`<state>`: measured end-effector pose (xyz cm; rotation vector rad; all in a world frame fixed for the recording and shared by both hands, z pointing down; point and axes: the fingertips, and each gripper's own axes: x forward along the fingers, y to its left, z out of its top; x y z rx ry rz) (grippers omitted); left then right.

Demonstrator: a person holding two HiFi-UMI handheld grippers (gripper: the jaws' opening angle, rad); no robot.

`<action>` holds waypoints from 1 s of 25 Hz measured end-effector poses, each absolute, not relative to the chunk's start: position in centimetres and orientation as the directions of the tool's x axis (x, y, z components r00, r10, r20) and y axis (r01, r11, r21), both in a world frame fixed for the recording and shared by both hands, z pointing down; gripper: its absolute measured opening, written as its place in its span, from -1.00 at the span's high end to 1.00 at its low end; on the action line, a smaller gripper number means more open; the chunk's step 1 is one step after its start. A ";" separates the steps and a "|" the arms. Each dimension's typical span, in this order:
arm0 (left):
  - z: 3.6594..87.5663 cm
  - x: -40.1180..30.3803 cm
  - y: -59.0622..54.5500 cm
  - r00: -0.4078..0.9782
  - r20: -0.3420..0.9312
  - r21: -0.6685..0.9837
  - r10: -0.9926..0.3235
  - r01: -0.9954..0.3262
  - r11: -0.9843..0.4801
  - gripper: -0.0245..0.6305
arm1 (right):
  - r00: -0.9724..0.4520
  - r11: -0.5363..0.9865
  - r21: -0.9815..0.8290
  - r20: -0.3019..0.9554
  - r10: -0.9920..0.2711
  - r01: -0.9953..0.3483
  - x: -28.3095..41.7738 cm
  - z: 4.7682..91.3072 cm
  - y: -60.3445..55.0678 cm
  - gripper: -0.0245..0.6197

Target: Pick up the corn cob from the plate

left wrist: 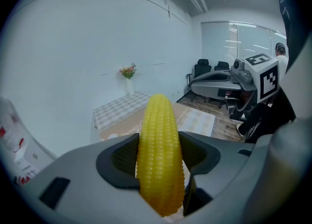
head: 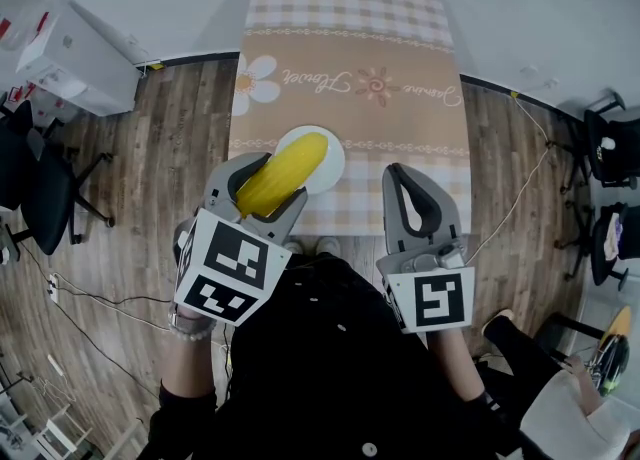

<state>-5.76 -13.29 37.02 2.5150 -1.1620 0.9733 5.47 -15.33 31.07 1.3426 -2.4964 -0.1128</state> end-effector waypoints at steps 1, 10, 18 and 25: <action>37.0 -5.7 -13.3 0.475 0.643 -0.082 -0.600 -0.737 -0.671 0.13 | -0.517 0.560 0.212 0.227 -0.825 -0.801 5.5 31.1 -15.3 0.79; 37.4 -5.4 -13.5 0.478 0.652 -0.071 -0.589 -0.734 -0.675 0.13 | -0.513 0.559 0.212 0.235 -0.826 -0.802 5.8 31.3 -15.5 0.79; 37.4 -5.0 -13.6 0.487 0.649 -0.070 -0.585 -0.727 -0.683 0.13 | -0.514 0.558 0.219 0.227 -0.827 -0.801 5.9 31.3 -15.5 0.79; 37.3 -4.8 -13.6 0.492 0.648 -0.071 -0.582 -0.722 -0.688 0.13 | -0.518 0.562 0.220 0.230 -0.824 -0.797 5.9 31.1 -15.4 0.79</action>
